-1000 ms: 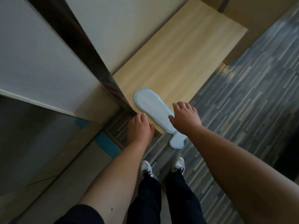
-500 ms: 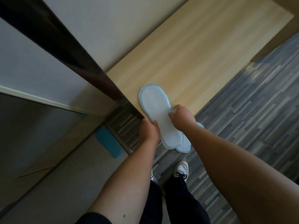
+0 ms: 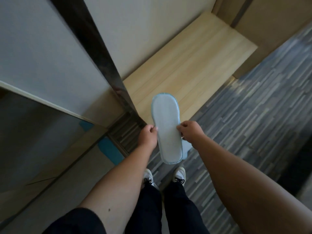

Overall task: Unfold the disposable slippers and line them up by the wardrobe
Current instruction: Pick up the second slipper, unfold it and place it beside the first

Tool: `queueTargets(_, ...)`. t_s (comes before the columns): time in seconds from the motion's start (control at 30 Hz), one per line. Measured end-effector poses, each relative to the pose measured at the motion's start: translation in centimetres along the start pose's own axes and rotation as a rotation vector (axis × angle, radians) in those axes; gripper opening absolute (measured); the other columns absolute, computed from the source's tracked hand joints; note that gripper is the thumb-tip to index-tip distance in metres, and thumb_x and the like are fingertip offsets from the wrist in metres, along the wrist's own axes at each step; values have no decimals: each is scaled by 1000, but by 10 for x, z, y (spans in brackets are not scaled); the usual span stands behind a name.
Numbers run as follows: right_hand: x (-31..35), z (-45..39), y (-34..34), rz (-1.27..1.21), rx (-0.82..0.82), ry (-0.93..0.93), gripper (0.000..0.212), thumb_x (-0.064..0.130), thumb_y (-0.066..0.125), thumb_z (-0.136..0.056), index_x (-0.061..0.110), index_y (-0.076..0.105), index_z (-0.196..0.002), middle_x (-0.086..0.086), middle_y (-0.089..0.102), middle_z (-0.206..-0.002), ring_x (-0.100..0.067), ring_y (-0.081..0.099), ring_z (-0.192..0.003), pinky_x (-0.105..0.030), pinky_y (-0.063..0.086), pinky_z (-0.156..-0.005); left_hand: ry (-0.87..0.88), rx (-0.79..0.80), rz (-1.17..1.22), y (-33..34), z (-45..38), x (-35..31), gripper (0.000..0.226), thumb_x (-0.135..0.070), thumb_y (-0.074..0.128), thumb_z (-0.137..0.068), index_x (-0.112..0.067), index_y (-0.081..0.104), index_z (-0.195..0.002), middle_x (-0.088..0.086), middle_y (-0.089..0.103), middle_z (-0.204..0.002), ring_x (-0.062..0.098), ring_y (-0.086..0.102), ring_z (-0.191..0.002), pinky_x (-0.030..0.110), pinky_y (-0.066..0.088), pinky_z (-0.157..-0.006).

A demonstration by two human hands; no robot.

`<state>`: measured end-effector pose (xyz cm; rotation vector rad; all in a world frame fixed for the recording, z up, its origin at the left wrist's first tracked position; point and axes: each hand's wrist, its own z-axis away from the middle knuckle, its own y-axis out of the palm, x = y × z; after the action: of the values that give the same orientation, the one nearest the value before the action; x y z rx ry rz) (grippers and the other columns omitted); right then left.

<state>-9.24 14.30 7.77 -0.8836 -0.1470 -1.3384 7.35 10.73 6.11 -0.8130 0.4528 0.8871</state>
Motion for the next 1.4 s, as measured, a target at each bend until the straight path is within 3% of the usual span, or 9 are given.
queueTargets(0.17,17,49,-1,71,-35,-64,21,24,59,-86,14,68,-101,-10,71,-89,-30,67,-83,-43,56,-79,18,-26,20,-25,43,-1,17,-25,55,-92,-9,63,-92,14,69,-99,22,57,-85,27,39,-73)
queueTargets(0.43,48,90,39,267,115,-244,22,26,57,-87,9,70,-91,-9,69,-77,-25,64,-68,-28,47,-59,-74,-229,108,-77,91,35,13,-26,55,-89,-20,60,-79,9,68,-88,25,61,-83,32,43,-68)
queueTargets(0.5,61,101,59,319,177,-294,21,25,59,-87,7,70,-89,-11,69,-80,-28,63,-73,-30,46,-62,-101,-294,115,-97,106,53,14,-29,55,-89,-20,60,-80,11,69,-90,25,61,-81,31,44,-68)
queueTargets(0.73,99,149,159,461,345,-444,23,27,60,-88,8,68,-79,-12,69,-74,-27,65,-68,-36,54,-64,-172,-501,237,-175,148,127,22,-22,55,-90,-3,63,-84,24,68,-89,36,64,-83,42,51,-74)
queueTargets(0.87,104,183,220,534,408,-494,24,30,58,-90,15,65,-74,-4,66,-71,-16,60,-61,-23,42,-51,-194,-564,285,-216,170,180,25,-25,54,-90,-2,61,-82,22,66,-85,32,60,-77,40,49,-71)
queueTargets(1.07,92,243,318,557,418,-467,24,29,58,-91,14,66,-74,-5,67,-72,-15,60,-61,-23,41,-51,-184,-558,303,-280,201,275,24,-23,53,-89,-2,59,-81,21,64,-81,25,54,-70,34,41,-63)
queueTargets(1.17,79,278,375,469,388,-443,21,23,61,-89,9,68,-75,-11,70,-74,-24,66,-66,-34,54,-59,-154,-559,278,-320,217,328,23,-23,54,-89,-2,62,-84,20,66,-82,30,60,-75,38,47,-67)
queueTargets(1.23,70,301,411,414,381,-417,19,20,62,-87,5,68,-77,-15,70,-75,-27,65,-67,-40,54,-67,-134,-556,267,-344,229,359,22,-23,55,-89,-3,63,-85,18,67,-83,31,62,-78,40,49,-71)
queueTargets(1.4,63,336,475,368,389,-386,19,21,62,-87,4,67,-80,-15,69,-77,-20,58,-61,-36,49,-60,-153,-554,261,-383,244,419,21,-23,53,-90,-6,59,-79,11,60,-74,26,54,-69,33,41,-62)
